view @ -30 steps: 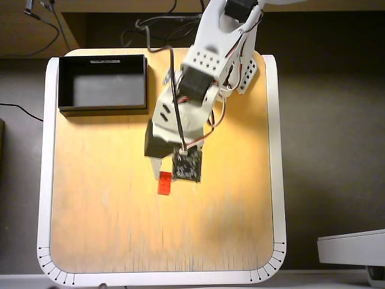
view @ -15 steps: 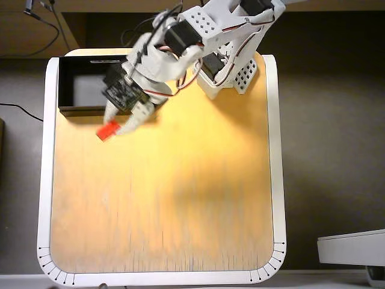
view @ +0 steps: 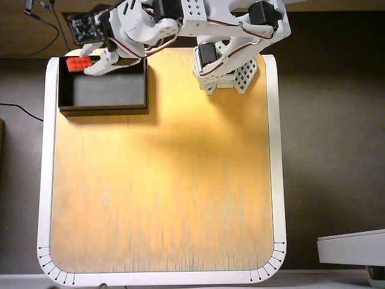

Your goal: Grasp a lego block and put it in the bin.

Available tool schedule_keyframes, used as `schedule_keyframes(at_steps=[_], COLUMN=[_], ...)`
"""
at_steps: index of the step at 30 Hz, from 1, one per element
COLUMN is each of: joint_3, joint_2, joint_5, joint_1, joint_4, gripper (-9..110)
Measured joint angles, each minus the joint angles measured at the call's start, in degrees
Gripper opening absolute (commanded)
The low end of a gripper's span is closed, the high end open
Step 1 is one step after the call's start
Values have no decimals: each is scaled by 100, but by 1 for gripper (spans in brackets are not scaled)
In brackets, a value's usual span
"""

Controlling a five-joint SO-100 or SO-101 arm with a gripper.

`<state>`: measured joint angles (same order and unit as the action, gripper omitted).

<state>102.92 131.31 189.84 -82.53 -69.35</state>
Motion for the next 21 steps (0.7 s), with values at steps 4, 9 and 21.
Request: schedule_keyframes(at_steps=[4,9,21], joint_3=[0,0,0], joint_2=[-316,-879,-2118], joint_5=[53,53,53], joint_1=[-229,-264,-264], joint_4=[0,0,0], gripper=[0,0,0])
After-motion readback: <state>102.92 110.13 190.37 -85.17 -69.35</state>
